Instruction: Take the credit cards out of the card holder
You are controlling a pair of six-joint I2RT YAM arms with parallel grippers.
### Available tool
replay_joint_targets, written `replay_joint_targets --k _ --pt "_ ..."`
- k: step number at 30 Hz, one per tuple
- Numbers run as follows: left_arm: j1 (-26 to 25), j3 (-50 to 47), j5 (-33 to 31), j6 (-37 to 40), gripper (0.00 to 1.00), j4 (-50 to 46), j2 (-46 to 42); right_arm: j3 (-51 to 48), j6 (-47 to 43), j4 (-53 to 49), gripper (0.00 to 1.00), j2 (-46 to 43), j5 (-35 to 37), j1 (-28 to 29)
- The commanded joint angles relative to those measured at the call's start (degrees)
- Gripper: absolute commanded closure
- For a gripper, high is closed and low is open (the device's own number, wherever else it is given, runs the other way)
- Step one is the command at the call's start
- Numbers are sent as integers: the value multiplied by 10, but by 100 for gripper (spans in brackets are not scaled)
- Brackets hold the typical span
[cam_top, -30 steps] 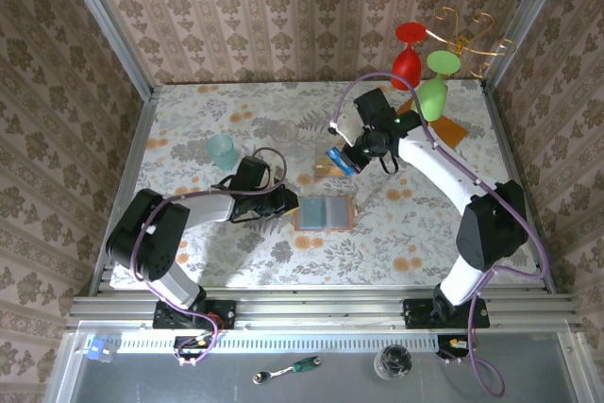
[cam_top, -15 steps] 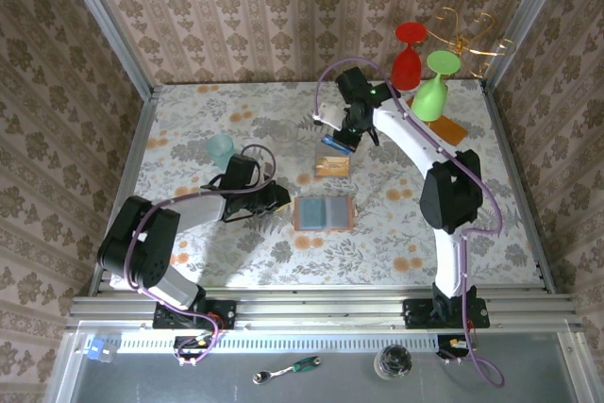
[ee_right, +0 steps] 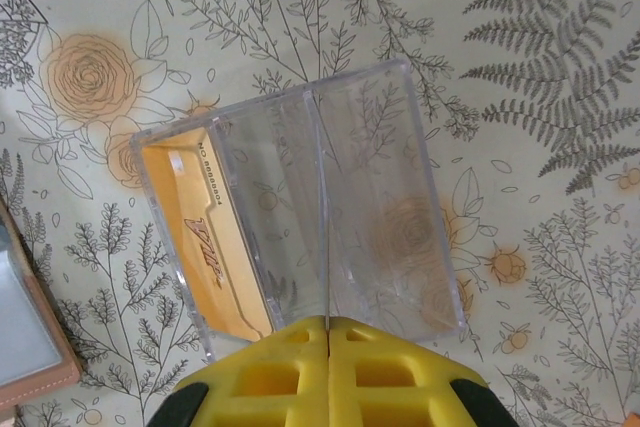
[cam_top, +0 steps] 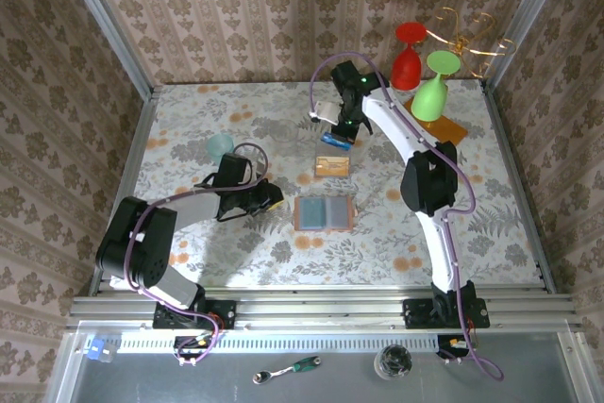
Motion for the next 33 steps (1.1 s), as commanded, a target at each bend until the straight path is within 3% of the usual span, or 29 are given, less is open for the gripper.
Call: replay_joint_targets --k 1,12,30,33 --pt "9 -7 13 16 82 -12 -10 38 -30 -60 100 26 -10 -2" --pt "23 -6 20 27 82 -27 -14 85 -68 -127 100 73 -36 -1" --pt "28 -6 20 31 82 -35 -19 65 -86 -127 100 97 -57 11" --pt "29 -6 20 31 82 -35 -19 65 -80 -120 91 98 -56 12"
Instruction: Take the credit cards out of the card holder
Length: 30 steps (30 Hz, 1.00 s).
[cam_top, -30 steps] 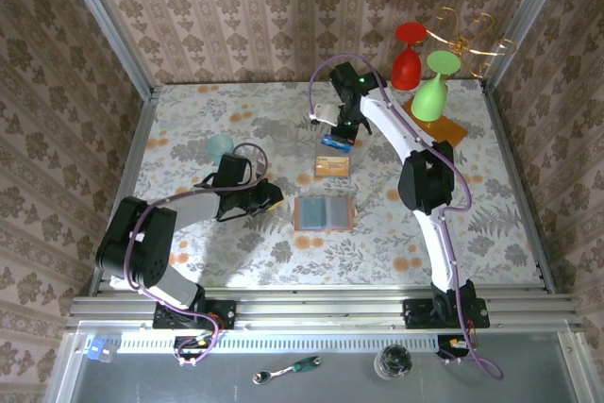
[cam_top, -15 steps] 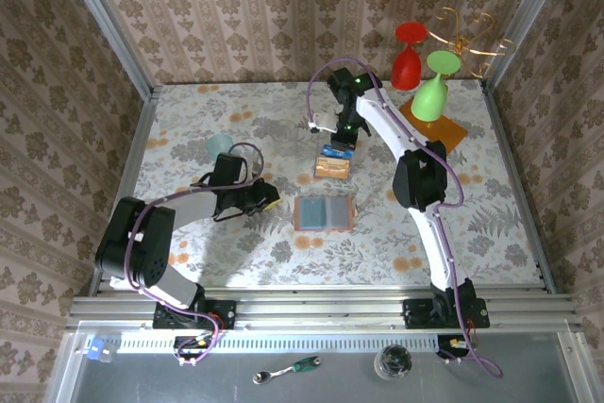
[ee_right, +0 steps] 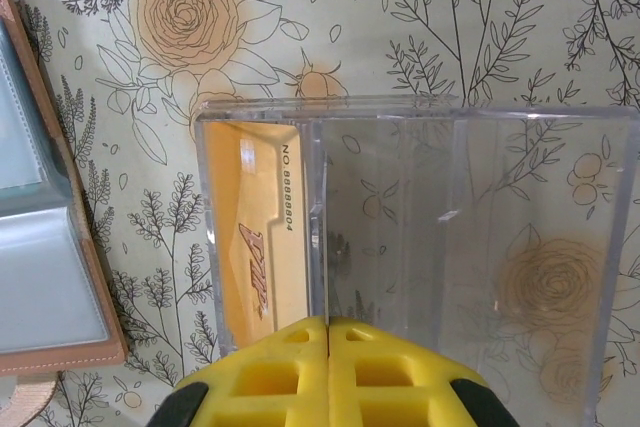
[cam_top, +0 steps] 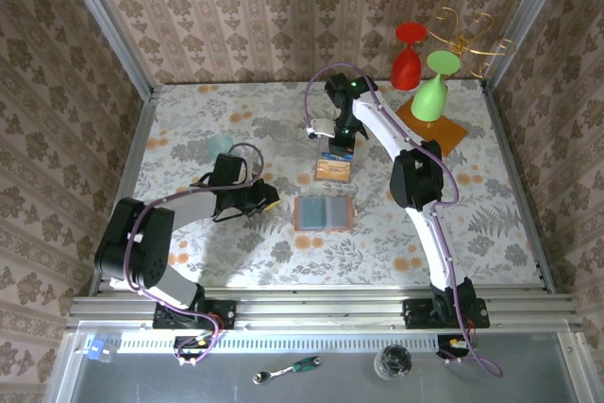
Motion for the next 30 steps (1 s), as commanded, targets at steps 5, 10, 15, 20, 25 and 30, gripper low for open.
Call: replay_joint_targets --k 5,10,15,20,25,30 --pt "6 -3 8 13 82 -11 -14 -3 1 -6 84 -1 -10 2" --pt "6 -3 8 14 82 -10 -14 -2 16 19 80 -23 4 -3" --pt "6 -4 8 14 82 -7 -15 -6 33 50 79 -41 34 -6" --pt "6 -5 8 13 82 -6 -16 -12 38 69 79 -47 62 -7" --pt "6 -7 8 13 82 -4 -17 -22 46 87 79 -50 73 -7" --pt "6 -9 8 12 82 -3 -17 -44 49 114 86 -51 88 -7"
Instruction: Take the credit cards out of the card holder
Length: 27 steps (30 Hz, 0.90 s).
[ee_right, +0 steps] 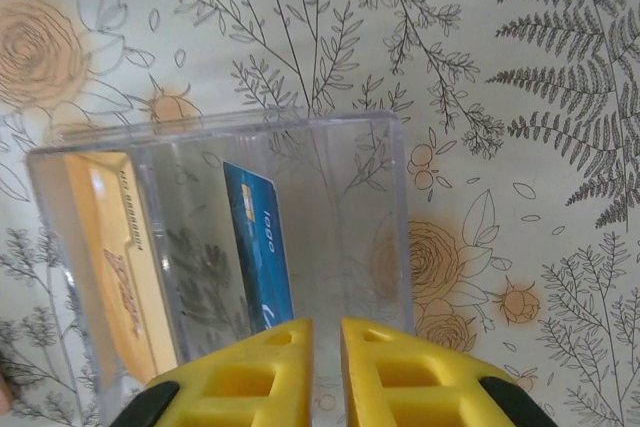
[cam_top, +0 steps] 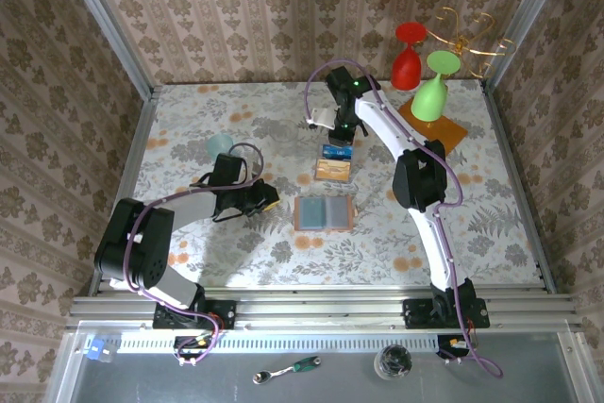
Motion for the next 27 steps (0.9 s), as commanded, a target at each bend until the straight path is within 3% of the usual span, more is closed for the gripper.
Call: replay_joint_targets --k 1,11,16,27 --pt "6 -9 8 10 82 -3 -16 -18 8 20 88 -27 24 -2" --pt "6 -9 8 9 82 1 -15 -50 10 37 93 -27 16 -3" --pt "6 -9 8 8 82 2 -13 -68 11 40 83 -31 12 -2" --pt "3 -9 8 6 83 7 -15 -82 32 80 79 -65 29 -1"
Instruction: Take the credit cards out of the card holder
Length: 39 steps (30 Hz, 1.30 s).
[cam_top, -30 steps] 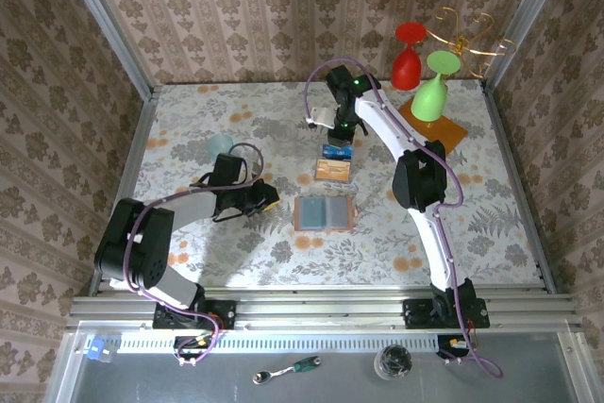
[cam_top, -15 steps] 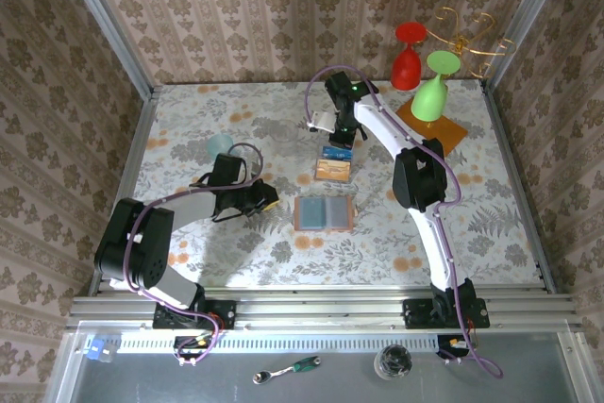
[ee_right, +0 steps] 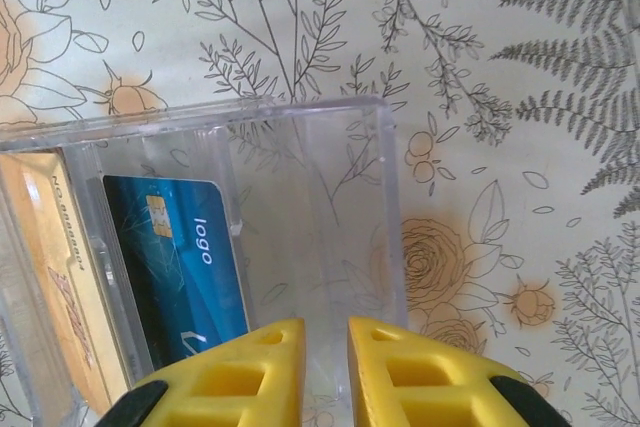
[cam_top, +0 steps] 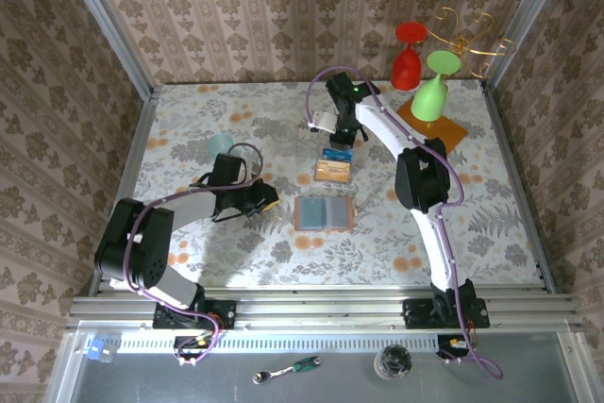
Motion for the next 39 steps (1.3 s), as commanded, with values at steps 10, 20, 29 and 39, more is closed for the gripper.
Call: replay_joint_targets --k 10,20,29,39 --pt "-14 -7 8 -5 82 26 -5 -109 112 74 78 -133 0 9" --pt "-43 -2 -1 -22 83 55 16 -310 367 160 82 -253 -64 14" --pt "-75 -14 -11 -42 83 89 33 -512 535 291 83 -314 -137 20" --pt "-83 -13 -12 -48 83 96 39 -550 599 372 84 -278 -77 19"
